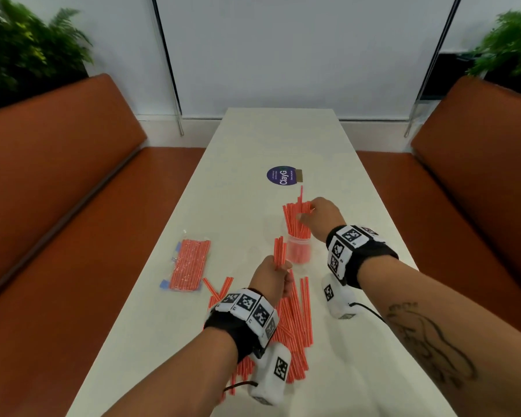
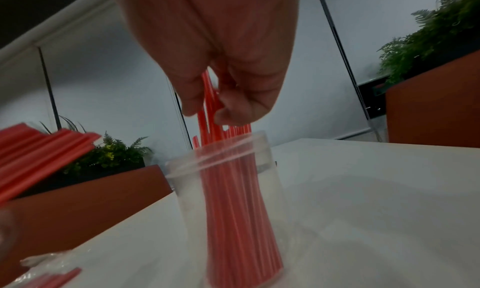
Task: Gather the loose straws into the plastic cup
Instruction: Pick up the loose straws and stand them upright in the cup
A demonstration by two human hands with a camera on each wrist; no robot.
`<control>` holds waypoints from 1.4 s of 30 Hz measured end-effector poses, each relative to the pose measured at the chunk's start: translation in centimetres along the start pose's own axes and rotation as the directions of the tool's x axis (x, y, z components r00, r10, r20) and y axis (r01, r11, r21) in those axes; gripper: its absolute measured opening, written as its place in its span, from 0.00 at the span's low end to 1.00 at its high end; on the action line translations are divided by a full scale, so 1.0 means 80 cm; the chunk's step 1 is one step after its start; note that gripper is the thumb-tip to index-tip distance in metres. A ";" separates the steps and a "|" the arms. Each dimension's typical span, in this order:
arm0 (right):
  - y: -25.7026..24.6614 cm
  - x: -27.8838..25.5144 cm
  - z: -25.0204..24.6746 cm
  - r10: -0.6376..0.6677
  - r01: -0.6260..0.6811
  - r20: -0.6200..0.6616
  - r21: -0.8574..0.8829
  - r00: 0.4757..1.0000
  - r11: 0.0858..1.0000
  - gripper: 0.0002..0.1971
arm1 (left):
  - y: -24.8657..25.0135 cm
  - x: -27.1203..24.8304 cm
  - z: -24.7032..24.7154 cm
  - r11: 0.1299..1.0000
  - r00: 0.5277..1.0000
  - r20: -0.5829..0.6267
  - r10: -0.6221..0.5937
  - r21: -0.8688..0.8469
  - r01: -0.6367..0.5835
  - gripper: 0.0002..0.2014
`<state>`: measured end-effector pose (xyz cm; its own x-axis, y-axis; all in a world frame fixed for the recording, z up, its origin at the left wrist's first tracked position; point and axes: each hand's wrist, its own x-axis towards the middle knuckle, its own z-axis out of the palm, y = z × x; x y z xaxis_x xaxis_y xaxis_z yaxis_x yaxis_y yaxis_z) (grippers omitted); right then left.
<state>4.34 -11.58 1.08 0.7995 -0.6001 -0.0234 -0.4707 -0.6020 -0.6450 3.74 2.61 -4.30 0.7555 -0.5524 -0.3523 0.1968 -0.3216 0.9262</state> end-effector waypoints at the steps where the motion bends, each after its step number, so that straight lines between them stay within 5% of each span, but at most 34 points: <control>1: 0.001 0.000 0.000 0.037 -0.037 -0.016 0.023 0.999 0.999 0.16 | 0.001 -0.001 -0.001 1.000 1.000 -0.003 0.010 -0.009 -0.010 0.05; 4: 0.007 -0.002 -0.006 0.154 -0.137 -0.097 0.159 0.983 0.978 0.25 | 0.008 -0.002 -0.001 0.999 0.999 -0.013 0.041 -0.011 -0.041 0.07; 7: 0.014 -0.012 -0.015 0.124 -0.092 -0.160 0.198 0.979 0.976 0.16 | 0.026 0.001 0.000 0.993 0.992 -0.041 0.119 -0.012 -0.119 0.13; 10: 0.012 -0.031 -0.026 -0.045 0.027 0.093 0.179 0.995 0.983 0.04 | 0.057 0.011 0.005 0.967 0.958 -0.139 0.251 0.000 -0.253 0.11; 12: 0.007 -0.043 -0.034 -0.096 0.031 0.303 0.211 0.948 0.977 0.06 | 0.079 0.019 0.007 0.954 0.938 -0.192 0.289 -0.021 -0.298 0.12; 14: 0.003 -0.048 -0.041 -0.129 0.070 0.338 0.182 0.932 0.981 0.05 | 0.094 0.025 0.012 0.947 0.937 -0.191 0.292 -0.078 -0.311 0.10; 19: 0.000 -0.043 -0.046 -0.172 0.151 0.233 0.105 0.957 0.983 0.14 | 0.108 0.026 0.030 0.930 0.934 -0.049 0.354 -0.091 -0.357 0.15; 24: 0.009 -0.028 -0.044 -0.165 0.150 0.152 0.104 0.974 0.983 0.15 | 0.108 0.047 0.024 0.912 0.914 0.062 0.402 0.059 -0.405 0.05; 27: 0.009 -0.017 -0.039 -0.148 0.139 0.031 0.201 0.988 0.970 0.08 | 0.098 0.061 0.014 0.901 0.911 -0.103 0.399 0.229 -0.368 0.24; 30: 0.012 -0.005 -0.030 -0.067 0.081 -0.063 0.254 0.996 0.964 0.10 | 0.080 0.076 0.004 0.931 0.884 -0.336 0.324 0.280 -0.235 0.26; 34: 0.018 0.007 -0.012 0.012 -0.010 -0.007 0.187 1.000 0.982 0.10 | 0.053 0.088 0.005 0.920 0.940 -0.292 0.177 0.389 -0.052 0.26; 40: 0.033 0.024 -0.004 0.133 -0.132 -0.001 0.128 0.991 0.983 0.04 | 0.042 0.103 0.003 0.909 0.954 -0.226 0.199 0.406 -0.093 0.25; 42: 0.038 0.028 -0.004 0.137 -0.127 -0.068 0.138 0.988 0.982 0.12 | 0.044 0.103 0.002 0.904 0.953 -0.218 0.211 0.415 -0.105 0.27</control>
<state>4.60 -14.95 -0.68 0.7005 -0.7112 -0.0599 -0.5123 -0.4426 -0.7359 10.59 -3.17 -3.98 0.8978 -0.4261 -0.1115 -0.1603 -0.5519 0.8184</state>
